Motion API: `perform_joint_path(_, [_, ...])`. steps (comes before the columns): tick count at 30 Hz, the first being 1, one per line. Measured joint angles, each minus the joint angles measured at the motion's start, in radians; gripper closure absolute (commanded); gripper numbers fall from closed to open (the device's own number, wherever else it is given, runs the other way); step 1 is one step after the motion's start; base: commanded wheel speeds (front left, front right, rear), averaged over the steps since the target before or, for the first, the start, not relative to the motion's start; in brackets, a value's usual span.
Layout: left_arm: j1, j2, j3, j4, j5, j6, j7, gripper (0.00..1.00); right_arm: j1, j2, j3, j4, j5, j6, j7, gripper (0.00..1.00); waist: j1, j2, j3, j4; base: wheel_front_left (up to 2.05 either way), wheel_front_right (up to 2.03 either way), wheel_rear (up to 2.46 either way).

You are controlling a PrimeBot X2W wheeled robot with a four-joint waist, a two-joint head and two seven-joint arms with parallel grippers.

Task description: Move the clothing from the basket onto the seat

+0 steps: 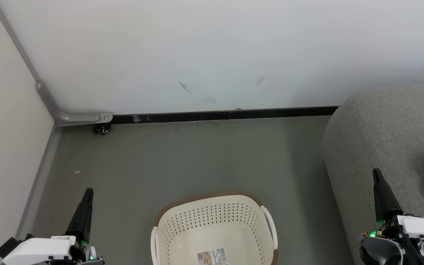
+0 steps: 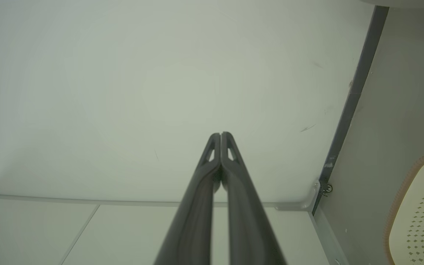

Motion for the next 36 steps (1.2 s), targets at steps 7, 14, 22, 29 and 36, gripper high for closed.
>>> perform_joint_path(7, [0.000, 0.000, -0.001, -0.002, 0.000, 0.000, 0.000, 1.00, 0.000, 0.000, -0.002, 0.001, 0.000, 0.000, 0.004, 1.00, -0.0001, 0.0000, 0.000, 0.000, 0.00, 0.00, 0.00])
perform_joint_path(14, [0.000, 0.000, -0.001, -0.003, 0.000, 0.000, 0.000, 1.00, 0.000, 0.000, -0.004, 0.002, 0.000, 0.000, 0.005, 1.00, -0.0001, 0.0000, 0.000, 0.000, 0.00, 0.00, 0.00])
perform_joint_path(22, [0.000, 0.000, -0.002, -0.004, 0.000, 0.000, 0.000, 1.00, 0.000, 0.000, -0.007, 0.003, 0.000, 0.000, 0.007, 1.00, -0.0002, 0.0000, 0.000, 0.000, 0.00, 0.00, 0.00])
perform_joint_path(29, [0.000, 0.000, -0.003, -0.006, 0.000, 0.000, -0.001, 1.00, -0.001, 0.001, -0.008, 0.003, 0.000, 0.000, 0.007, 1.00, -0.0002, 0.0000, 0.000, 0.000, 0.00, 0.00, 0.00])
perform_joint_path(36, [0.000, 0.000, -0.004, -0.007, 0.000, 0.000, -0.001, 1.00, -0.001, 0.001, -0.010, 0.003, 0.000, 0.000, 0.007, 1.00, -0.0002, 0.0000, 0.000, 0.000, 0.00, 0.00, 0.00])
